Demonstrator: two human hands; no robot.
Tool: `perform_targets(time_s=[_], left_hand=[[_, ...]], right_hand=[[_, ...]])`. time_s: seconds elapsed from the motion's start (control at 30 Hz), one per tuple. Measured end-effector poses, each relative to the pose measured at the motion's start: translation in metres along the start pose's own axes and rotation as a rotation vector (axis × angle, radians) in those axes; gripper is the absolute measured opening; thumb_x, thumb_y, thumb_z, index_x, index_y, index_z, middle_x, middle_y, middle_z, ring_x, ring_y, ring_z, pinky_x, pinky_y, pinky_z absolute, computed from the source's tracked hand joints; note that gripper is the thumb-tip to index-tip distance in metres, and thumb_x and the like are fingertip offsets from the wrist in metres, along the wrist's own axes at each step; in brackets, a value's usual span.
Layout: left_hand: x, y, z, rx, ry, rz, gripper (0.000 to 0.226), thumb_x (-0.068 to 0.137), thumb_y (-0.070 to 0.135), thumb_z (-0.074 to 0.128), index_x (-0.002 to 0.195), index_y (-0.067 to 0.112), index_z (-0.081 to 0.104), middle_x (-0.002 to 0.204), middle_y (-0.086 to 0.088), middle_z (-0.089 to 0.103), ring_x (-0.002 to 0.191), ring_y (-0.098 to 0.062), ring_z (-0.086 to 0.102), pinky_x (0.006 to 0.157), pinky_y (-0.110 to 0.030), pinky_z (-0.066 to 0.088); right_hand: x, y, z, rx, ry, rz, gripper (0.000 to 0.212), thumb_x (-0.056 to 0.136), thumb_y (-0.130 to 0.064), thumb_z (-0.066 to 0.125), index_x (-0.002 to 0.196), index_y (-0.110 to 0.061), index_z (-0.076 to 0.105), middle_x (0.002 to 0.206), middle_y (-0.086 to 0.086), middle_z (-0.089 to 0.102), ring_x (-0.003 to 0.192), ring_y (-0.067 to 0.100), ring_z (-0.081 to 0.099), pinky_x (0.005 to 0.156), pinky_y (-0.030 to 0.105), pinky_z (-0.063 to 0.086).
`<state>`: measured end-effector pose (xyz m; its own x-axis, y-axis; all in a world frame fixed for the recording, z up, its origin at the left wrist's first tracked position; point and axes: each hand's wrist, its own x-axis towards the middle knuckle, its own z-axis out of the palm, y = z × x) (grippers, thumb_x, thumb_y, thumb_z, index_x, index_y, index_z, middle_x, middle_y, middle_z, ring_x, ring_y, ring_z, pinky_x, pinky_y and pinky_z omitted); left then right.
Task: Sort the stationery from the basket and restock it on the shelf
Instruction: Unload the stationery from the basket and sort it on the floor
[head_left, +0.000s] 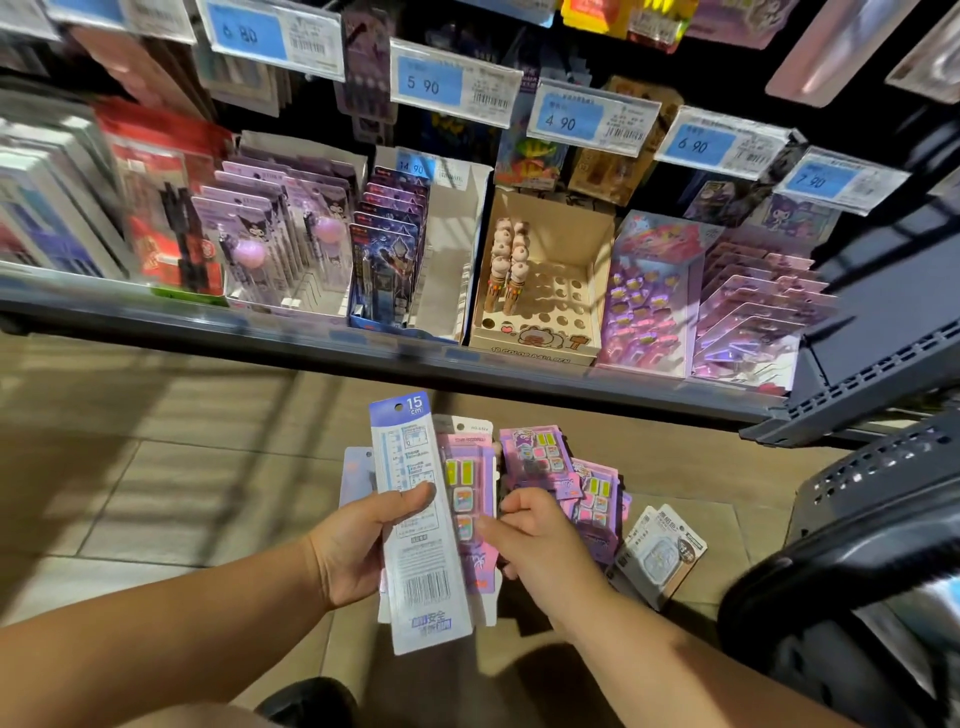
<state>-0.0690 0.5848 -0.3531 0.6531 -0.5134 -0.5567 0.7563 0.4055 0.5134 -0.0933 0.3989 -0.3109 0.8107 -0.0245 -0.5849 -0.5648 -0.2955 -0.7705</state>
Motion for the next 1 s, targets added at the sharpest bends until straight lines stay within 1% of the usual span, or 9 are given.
perform_targets(time_s=[0.17,0.27,0.33,0.47,0.57,0.67,0.77,0.87,1.0], left_hand=[[0.000,0.001,0.007,-0.010,0.022,0.021,0.075,0.047,0.024,0.096,0.112,0.006,0.065,0.115,-0.026,0.066,0.095,-0.039,0.070,0.072,-0.046,0.059],[0.003,0.003,0.008,-0.006,0.083,0.031,0.051,0.070,0.023,0.075,0.116,0.006,0.061,0.113,-0.023,0.068,0.095,-0.037,0.070,0.077,-0.048,0.059],[0.004,0.005,0.008,-0.009,0.110,0.034,0.051,0.074,0.024,0.070,0.120,0.006,0.059,0.115,-0.022,0.067,0.098,-0.037,0.068,0.084,-0.050,0.057],[0.005,0.009,0.011,-0.033,0.117,0.079,0.039,0.077,0.026,0.074,0.111,0.008,0.064,0.105,-0.019,0.071,0.090,-0.034,0.072,0.074,-0.046,0.060],[0.004,0.011,0.015,-0.035,0.121,0.081,0.028,0.083,0.024,0.061,0.108,0.010,0.064,0.102,-0.018,0.072,0.090,-0.033,0.072,0.073,-0.046,0.060],[0.002,0.011,0.013,-0.003,0.143,0.073,0.040,0.083,0.027,0.070,0.117,0.009,0.061,0.113,-0.020,0.070,0.099,-0.035,0.070,0.082,-0.049,0.057],[0.002,0.010,0.014,0.024,0.136,0.059,0.039,0.082,0.025,0.072,0.116,0.009,0.062,0.115,-0.019,0.070,0.099,-0.034,0.070,0.083,-0.049,0.056],[0.000,0.010,0.019,-0.001,0.156,0.077,0.030,0.081,0.024,0.062,0.107,0.011,0.064,0.104,-0.017,0.073,0.091,-0.032,0.072,0.077,-0.047,0.058],[0.000,0.012,0.028,0.003,0.184,0.089,0.019,0.092,0.024,0.055,0.102,0.011,0.064,0.096,-0.015,0.075,0.086,-0.031,0.073,0.087,-0.054,0.052]], right_hand=[[-0.001,-0.002,-0.002,0.090,-0.001,-0.011,0.008,0.095,-0.020,0.060,0.101,-0.016,0.063,0.094,-0.003,0.073,0.071,0.002,0.065,0.060,0.016,0.043],[-0.001,-0.001,-0.004,0.095,0.040,-0.017,0.007,0.096,-0.018,0.056,0.098,-0.015,0.062,0.094,0.001,0.073,0.079,0.014,0.066,0.066,0.022,0.046],[0.001,0.000,-0.005,0.088,0.068,-0.026,0.009,0.098,-0.017,0.053,0.096,-0.016,0.061,0.096,0.007,0.071,0.082,0.023,0.063,0.067,0.027,0.047],[0.002,-0.001,-0.006,0.076,0.116,-0.048,0.014,0.100,-0.018,0.047,0.095,-0.014,0.060,0.096,0.016,0.067,0.072,0.018,0.055,0.062,0.027,0.044],[0.003,-0.002,-0.010,0.102,0.157,-0.062,0.018,0.102,-0.024,0.044,0.094,-0.018,0.058,0.091,0.011,0.066,0.067,0.017,0.055,0.065,0.032,0.048],[0.004,-0.005,-0.011,0.144,0.105,-0.081,0.008,0.098,-0.028,0.053,0.101,-0.020,0.055,0.098,0.011,0.068,0.070,0.019,0.058,0.061,0.028,0.051],[0.008,-0.006,-0.009,0.093,0.086,-0.055,0.026,0.089,-0.028,0.067,0.109,-0.021,0.051,0.104,0.003,0.068,0.077,0.017,0.061,0.057,0.023,0.047],[0.010,-0.005,-0.010,0.119,0.111,-0.010,0.017,0.091,-0.026,0.065,0.105,-0.017,0.059,0.104,0.005,0.069,0.074,0.015,0.057,0.061,0.026,0.045],[0.010,-0.006,-0.013,0.150,0.141,-0.034,0.000,0.094,-0.017,0.059,0.094,-0.017,0.059,0.097,0.007,0.070,0.072,0.016,0.058,0.059,0.027,0.043]])
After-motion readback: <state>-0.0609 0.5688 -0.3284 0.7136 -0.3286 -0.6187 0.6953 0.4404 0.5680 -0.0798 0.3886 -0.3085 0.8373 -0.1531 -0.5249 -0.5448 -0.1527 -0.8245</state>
